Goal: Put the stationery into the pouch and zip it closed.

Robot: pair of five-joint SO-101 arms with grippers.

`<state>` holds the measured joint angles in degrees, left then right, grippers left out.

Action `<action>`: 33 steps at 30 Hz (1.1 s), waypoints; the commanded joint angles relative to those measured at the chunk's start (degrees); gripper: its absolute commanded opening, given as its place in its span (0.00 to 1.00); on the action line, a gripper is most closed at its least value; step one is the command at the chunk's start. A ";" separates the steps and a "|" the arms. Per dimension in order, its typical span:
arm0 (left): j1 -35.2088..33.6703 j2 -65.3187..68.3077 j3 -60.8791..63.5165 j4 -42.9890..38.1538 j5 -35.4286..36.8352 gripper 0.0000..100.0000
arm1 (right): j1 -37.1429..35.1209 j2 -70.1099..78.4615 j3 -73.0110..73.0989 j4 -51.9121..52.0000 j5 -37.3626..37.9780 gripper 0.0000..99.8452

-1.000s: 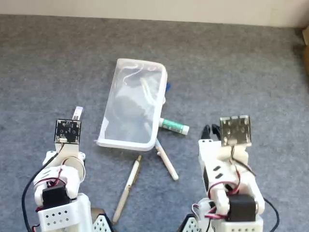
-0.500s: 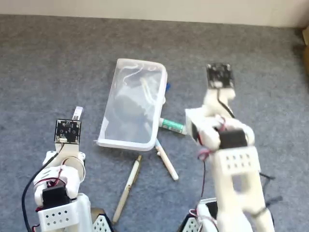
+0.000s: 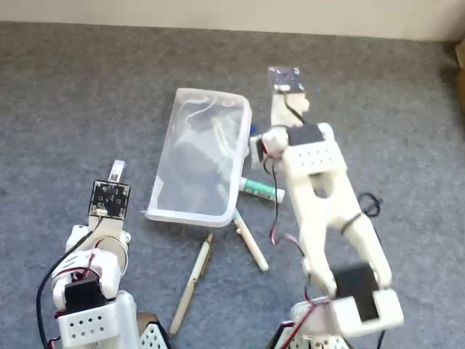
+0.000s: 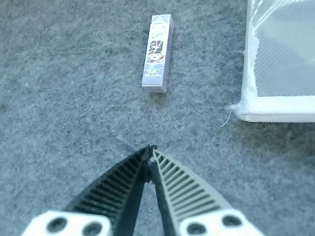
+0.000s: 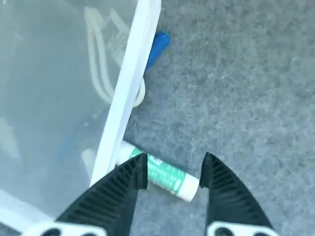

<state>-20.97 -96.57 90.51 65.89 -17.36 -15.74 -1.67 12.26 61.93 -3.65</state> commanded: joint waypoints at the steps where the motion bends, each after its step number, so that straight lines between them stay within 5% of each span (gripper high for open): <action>1: -0.84 -0.84 -0.31 -2.11 -0.53 0.01 | -0.75 6.64 -9.63 -0.84 -0.79 0.17; 15: -0.84 -0.84 -0.31 -2.11 -0.53 0.01 | -0.75 28.97 -30.37 -0.48 -7.30 0.17; 33: -0.84 -0.84 -0.31 -2.11 -0.53 0.01 | -6.29 30.46 -31.34 -0.92 -8.00 0.17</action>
<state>-20.97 -96.57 90.68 64.92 -17.45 -20.66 29.80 -15.52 61.93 -11.30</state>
